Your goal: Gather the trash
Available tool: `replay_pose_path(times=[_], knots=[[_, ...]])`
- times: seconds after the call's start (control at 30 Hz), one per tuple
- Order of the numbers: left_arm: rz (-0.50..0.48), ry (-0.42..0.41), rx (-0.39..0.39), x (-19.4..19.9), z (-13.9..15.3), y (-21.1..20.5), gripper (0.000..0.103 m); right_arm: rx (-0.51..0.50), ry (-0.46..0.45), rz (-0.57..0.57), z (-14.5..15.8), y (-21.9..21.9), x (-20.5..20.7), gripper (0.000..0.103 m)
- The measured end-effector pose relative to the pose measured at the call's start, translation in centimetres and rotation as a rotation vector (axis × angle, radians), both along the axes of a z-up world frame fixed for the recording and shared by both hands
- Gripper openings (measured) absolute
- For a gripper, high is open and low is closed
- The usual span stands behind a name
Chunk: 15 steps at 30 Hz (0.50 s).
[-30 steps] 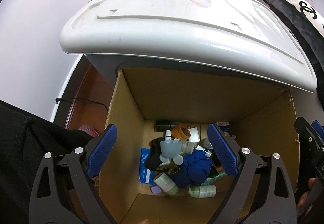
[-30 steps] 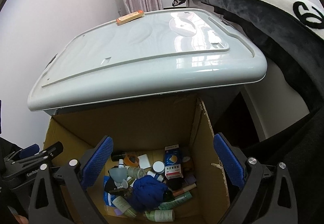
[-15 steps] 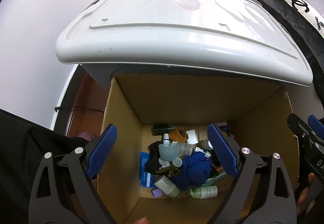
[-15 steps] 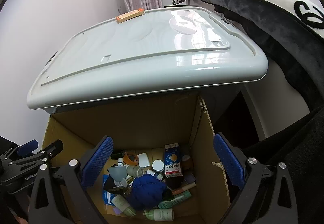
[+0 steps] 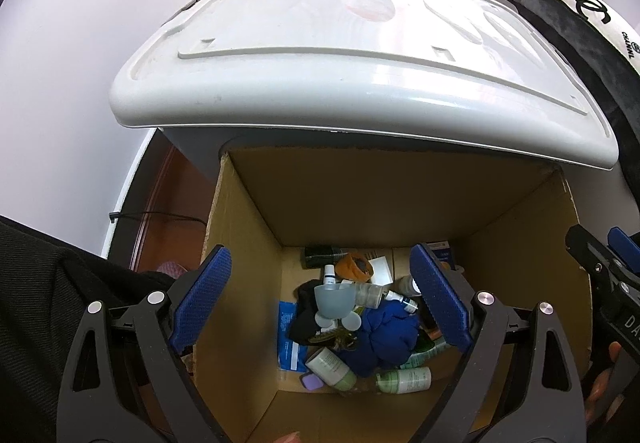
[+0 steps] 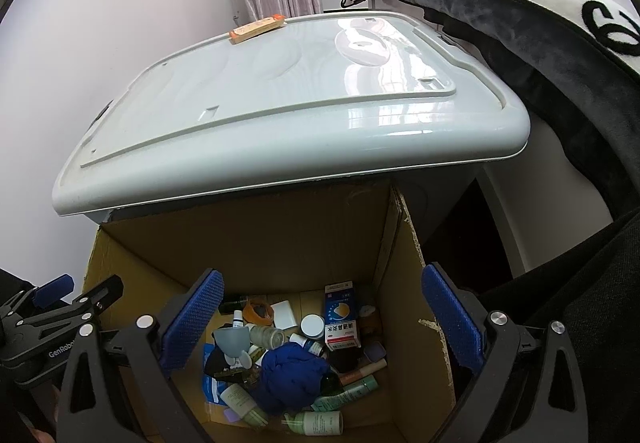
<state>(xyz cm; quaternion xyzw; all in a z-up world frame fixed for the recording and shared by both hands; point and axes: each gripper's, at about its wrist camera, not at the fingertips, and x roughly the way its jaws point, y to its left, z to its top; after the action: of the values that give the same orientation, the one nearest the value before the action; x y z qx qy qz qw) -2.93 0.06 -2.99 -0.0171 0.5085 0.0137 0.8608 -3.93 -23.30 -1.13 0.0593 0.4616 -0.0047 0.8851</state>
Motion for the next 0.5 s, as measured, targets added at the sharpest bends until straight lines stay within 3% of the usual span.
replay_pose_path(times=[0.5], knots=[[0.003,-0.007,0.007,-0.19,0.09,-0.22,0.089,0.005,0.008,-0.003,-0.13,-0.07,-0.06,0.098]])
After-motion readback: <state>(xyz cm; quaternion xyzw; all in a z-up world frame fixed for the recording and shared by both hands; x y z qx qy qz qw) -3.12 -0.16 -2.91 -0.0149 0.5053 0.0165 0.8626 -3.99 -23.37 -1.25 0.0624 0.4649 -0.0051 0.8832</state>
